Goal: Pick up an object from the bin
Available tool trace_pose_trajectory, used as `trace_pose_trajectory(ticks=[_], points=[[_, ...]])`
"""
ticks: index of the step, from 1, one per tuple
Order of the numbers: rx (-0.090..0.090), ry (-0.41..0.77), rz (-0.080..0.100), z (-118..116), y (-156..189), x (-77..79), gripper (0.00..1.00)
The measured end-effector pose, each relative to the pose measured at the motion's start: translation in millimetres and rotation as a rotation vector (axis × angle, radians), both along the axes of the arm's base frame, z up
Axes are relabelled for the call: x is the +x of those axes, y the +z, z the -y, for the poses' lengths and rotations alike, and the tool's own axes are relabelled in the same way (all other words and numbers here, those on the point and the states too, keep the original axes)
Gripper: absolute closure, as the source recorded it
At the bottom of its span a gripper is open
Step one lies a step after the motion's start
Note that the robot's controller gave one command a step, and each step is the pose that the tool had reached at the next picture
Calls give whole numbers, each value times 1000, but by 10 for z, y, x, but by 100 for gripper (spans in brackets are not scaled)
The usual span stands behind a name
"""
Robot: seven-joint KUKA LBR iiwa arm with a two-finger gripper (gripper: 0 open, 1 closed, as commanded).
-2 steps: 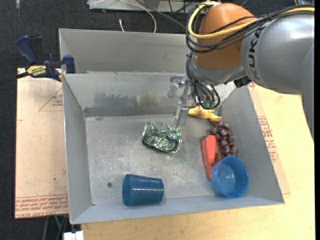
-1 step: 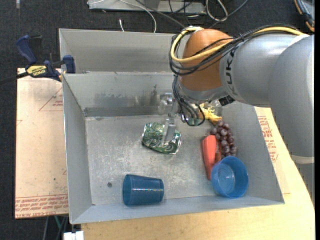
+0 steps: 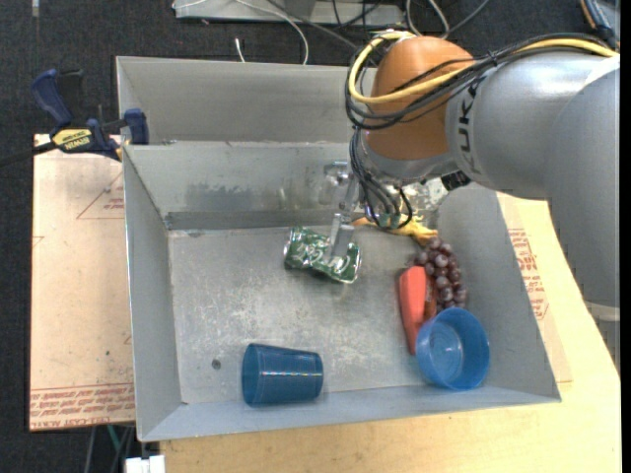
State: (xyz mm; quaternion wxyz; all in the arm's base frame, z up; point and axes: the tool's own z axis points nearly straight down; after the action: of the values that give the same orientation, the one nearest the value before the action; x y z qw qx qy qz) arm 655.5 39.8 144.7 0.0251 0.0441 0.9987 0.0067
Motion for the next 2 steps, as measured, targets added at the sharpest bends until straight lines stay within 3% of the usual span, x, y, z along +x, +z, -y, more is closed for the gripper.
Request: trace_pose_trajectory(ticks=[1,2], points=[[10,-247,-37,-117,-471,-159,0],[2,-27,3,-9,-77,-112,0]])
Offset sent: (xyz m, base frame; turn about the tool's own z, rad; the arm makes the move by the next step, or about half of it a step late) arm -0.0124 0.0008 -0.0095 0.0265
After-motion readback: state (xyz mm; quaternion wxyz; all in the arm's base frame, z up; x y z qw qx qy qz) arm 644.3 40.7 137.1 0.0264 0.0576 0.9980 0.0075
